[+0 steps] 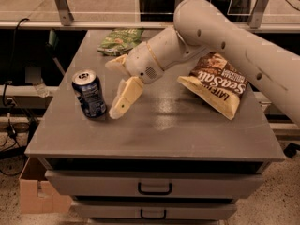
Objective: Knock pepsi can over
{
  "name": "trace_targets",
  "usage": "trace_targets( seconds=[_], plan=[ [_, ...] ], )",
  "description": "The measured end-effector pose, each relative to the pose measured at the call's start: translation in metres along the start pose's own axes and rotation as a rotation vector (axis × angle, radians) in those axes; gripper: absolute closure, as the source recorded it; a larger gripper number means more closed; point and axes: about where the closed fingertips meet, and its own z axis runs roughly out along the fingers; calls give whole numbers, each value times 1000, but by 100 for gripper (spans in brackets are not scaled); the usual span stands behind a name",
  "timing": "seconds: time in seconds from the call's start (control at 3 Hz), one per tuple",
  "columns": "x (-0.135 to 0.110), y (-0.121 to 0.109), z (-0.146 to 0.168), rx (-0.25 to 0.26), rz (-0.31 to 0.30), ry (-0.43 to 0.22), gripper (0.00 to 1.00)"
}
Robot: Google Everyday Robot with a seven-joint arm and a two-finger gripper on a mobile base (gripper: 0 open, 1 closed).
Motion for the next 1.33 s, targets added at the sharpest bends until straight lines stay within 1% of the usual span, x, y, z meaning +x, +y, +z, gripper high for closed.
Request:
trace_targets(
  seconds=[0.33,0.67,1.0,1.33],
  plan=[
    [-11,10,28,-55,10,-56,1],
    [-19,17,41,-82,12,-80,23],
    [-24,23,47,-94,26,-90,46],
    [-25,21,41,-78,52,-86,70]
  ],
)
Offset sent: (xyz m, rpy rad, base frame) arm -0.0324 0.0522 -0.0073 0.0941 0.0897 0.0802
